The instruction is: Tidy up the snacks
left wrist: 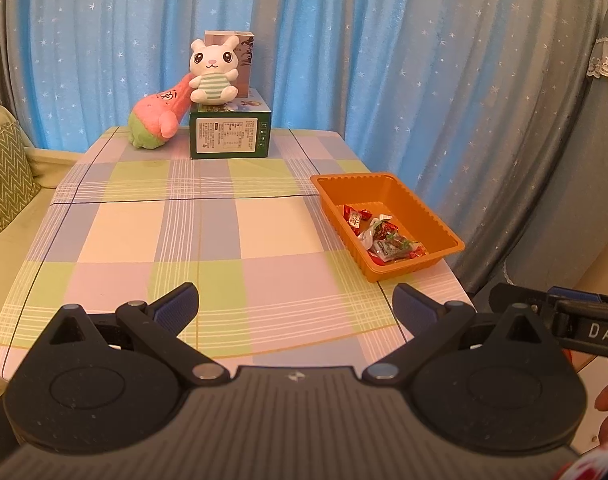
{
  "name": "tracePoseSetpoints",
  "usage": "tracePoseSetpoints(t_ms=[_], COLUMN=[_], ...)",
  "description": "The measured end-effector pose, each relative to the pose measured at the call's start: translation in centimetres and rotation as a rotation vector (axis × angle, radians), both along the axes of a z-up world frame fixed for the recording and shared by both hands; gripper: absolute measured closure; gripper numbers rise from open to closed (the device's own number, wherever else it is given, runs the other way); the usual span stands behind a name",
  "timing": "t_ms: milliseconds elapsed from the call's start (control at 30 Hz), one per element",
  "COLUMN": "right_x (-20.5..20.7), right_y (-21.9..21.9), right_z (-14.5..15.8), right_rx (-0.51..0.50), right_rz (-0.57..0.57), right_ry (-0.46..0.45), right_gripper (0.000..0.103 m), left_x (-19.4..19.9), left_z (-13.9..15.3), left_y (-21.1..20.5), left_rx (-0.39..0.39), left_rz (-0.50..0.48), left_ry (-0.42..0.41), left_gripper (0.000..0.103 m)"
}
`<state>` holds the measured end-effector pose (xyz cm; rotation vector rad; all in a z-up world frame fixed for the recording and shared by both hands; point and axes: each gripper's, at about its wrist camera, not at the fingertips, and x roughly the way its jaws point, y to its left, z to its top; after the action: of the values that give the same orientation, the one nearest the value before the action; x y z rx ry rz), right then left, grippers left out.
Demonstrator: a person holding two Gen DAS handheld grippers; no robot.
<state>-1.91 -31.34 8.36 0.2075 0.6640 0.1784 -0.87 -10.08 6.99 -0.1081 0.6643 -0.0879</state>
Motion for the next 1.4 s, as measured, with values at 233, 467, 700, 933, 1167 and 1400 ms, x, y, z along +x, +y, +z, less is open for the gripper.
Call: tracePoseSetpoints(t_ms=[233,467,700,933,1167,1400], right_x=[0.14,0.16,0.14,0.19,0.24,0.22], right_y=[0.11,0.11,0.13,0.12,0.1,0.07], right_z=[-0.09,-0.23,-0.28,-0.35,-0.41,-0.39], right_rx=[0.0,0.006,0.007,0.006,0.008,0.007], right_rz=[0.001,0.002,0.0,-0.002,-0.004,-0.003], right_ry=[-0.002,0.0,-0.002,-0.004,-0.003,-0.004], right_gripper=[0.012,0.012,0.012,0.012,0.012,0.012], left_x=[0.03,-0.11,-0.04,-0.04,-0.08,-0.1], left_z=[-0.18,-0.34,-0.42,-0.46,-0.57,-0.67], left_y=[-0.14,-0.23,-0.21,-0.22,-0.31,-0.35], left_rx=[0.007,0.009,0.009,0.009,0.008,0.008], left_rz=[-0.005,-0.011,-0.007,-0.008,-0.008,-0.01], left_ry=[0.003,0.005,0.006,0.007,0.008,0.009], left_gripper=[0.001,0.001,0.001,0.001,0.001,0.001])
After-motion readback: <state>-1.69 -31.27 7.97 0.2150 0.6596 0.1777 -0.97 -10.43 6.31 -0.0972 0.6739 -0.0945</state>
